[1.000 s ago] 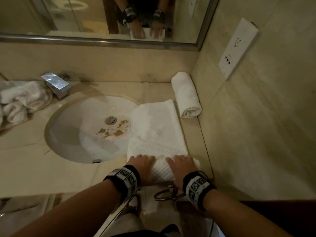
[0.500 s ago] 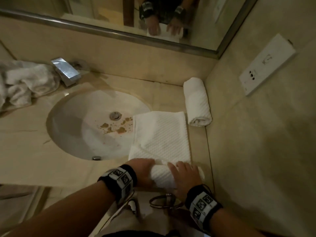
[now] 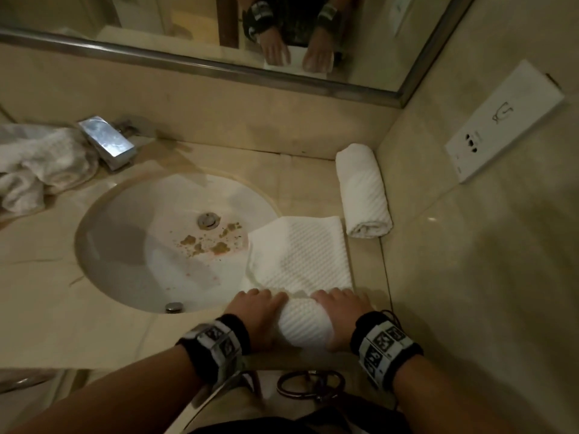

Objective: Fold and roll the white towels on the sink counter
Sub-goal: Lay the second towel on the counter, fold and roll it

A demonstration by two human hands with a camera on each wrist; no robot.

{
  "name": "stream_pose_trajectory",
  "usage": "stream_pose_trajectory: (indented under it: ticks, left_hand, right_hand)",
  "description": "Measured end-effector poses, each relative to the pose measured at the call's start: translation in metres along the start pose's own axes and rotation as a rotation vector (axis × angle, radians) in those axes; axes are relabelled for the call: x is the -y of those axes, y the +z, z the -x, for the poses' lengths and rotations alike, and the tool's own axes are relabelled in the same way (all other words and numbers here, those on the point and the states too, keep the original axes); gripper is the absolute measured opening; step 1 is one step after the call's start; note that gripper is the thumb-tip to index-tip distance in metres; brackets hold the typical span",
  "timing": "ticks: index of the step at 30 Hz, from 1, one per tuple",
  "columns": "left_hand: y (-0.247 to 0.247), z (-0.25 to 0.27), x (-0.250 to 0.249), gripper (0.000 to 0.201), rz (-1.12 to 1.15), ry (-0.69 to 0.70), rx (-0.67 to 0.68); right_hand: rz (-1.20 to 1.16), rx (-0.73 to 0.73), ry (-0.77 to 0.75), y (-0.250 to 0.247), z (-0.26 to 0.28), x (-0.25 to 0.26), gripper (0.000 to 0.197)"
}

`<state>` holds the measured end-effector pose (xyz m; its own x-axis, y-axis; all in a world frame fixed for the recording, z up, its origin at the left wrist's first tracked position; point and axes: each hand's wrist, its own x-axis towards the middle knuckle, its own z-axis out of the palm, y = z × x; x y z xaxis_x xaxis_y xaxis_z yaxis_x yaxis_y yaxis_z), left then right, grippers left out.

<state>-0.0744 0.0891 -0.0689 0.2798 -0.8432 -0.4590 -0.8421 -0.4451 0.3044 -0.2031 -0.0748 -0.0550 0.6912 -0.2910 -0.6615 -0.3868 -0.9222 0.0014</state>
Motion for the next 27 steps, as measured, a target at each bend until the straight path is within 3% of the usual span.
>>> stream_pose_trajectory:
  ticks: [3, 5, 8, 10, 12, 15, 17, 20, 22, 24, 27]
  left_hand:
    - [-0.023, -0.014, 0.010, 0.081, 0.192, -0.062, 0.204]
    - [-0.029, -0.017, 0.013, 0.084, 0.206, -0.079, 0.275]
    - [-0.013, -0.005, 0.005, 0.088, -0.002, -0.054, 0.065]
    - [0.006, 0.008, -0.008, 0.085, -0.155, -0.054, -0.089]
    - [0.015, 0.016, -0.016, 0.077, -0.219, -0.058, -0.108]
    - [0.004, 0.008, -0.012, 0.070, -0.138, -0.028, -0.074]
    - [-0.012, -0.003, -0.005, 0.071, -0.011, -0.007, -0.016]
    - [-0.040, -0.019, 0.004, 0.072, 0.077, -0.027, 0.242]
    - [-0.049, -0.026, 0.009, 0.066, 0.145, -0.027, 0.335]
    - [-0.048, -0.022, 0.007, 0.065, 0.128, -0.035, 0.306]
    - [-0.029, -0.002, -0.003, 0.073, -0.081, -0.099, 0.063]
  right_hand:
    - [0.068, -0.155, 0.036, 0.006, 0.003, 0.003, 0.092]
    - [0.085, -0.164, 0.054, 0.009, 0.005, 0.005, 0.088]
    - [0.077, -0.114, 0.031, 0.002, 0.002, 0.006, 0.080]
    - [0.065, 0.001, 0.016, -0.012, -0.002, 0.007, 0.077]
    - [0.036, 0.135, 0.001, -0.022, -0.007, 0.010, 0.075]
    - [0.031, 0.242, 0.001, -0.030, -0.013, 0.008, 0.076]
    - [0.014, 0.192, 0.002, -0.033, -0.012, 0.008, 0.080]
    - [0.120, 0.025, -0.006, -0.029, -0.005, 0.014, 0.094]
    - [0.153, -0.061, -0.001, -0.022, -0.002, 0.019, 0.095]
    - [0.121, -0.068, -0.022, -0.021, -0.003, 0.020, 0.084]
    - [0.024, 0.073, -0.049, -0.036, -0.014, 0.015, 0.081]
